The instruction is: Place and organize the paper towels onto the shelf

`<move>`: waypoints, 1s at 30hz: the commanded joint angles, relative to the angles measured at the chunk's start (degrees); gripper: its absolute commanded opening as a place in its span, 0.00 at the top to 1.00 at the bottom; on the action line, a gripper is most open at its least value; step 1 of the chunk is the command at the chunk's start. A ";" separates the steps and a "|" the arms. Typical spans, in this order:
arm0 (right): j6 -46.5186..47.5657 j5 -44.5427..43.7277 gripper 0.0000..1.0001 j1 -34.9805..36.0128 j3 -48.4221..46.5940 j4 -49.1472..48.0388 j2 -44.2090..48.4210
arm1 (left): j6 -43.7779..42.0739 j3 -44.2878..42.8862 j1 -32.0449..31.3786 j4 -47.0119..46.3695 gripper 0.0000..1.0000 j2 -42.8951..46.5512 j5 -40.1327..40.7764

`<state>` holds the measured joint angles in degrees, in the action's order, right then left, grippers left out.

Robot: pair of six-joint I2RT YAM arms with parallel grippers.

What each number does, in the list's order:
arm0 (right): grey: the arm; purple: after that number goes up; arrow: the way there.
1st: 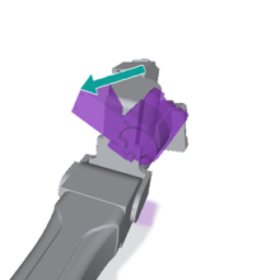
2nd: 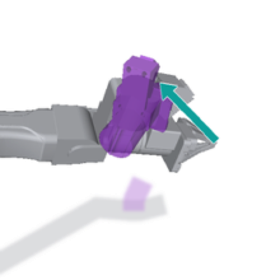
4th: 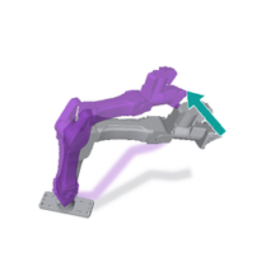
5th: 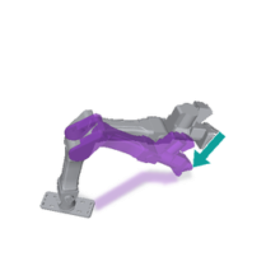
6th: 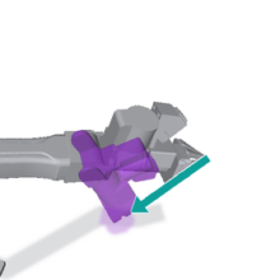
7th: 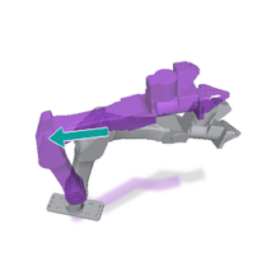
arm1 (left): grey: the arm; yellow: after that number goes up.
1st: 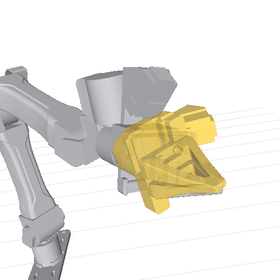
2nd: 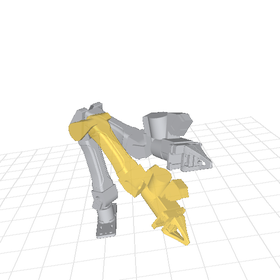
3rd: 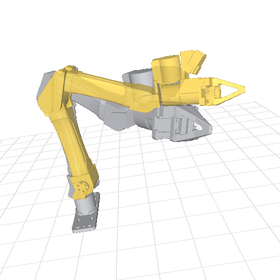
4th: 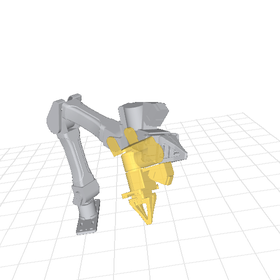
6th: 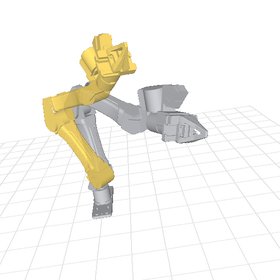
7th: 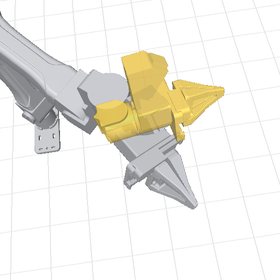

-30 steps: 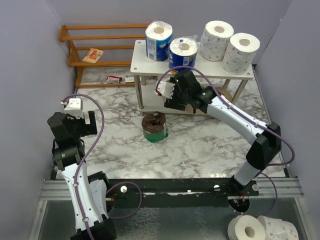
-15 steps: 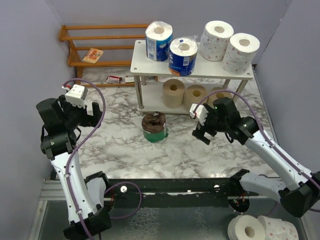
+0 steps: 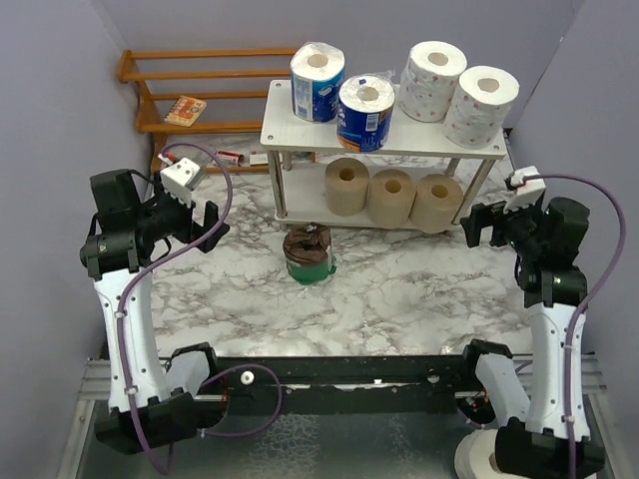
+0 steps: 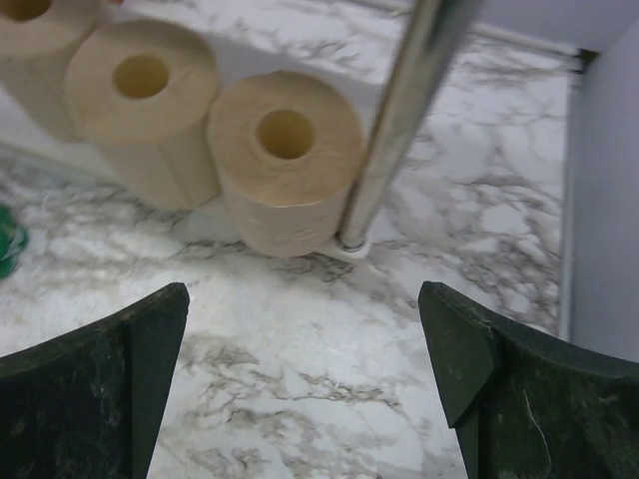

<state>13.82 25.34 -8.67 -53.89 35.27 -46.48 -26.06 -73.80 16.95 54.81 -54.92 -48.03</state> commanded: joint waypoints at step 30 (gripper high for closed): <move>-3.37 12.06 0.00 -11.72 8.31 -2.73 4.40 | 1.82 11.43 -55.43 -19.35 0.01 -9.90 32.16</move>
<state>9.52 35.48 -20.10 -45.76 32.97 -42.11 -19.20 -62.02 -37.26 34.33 -64.62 -17.85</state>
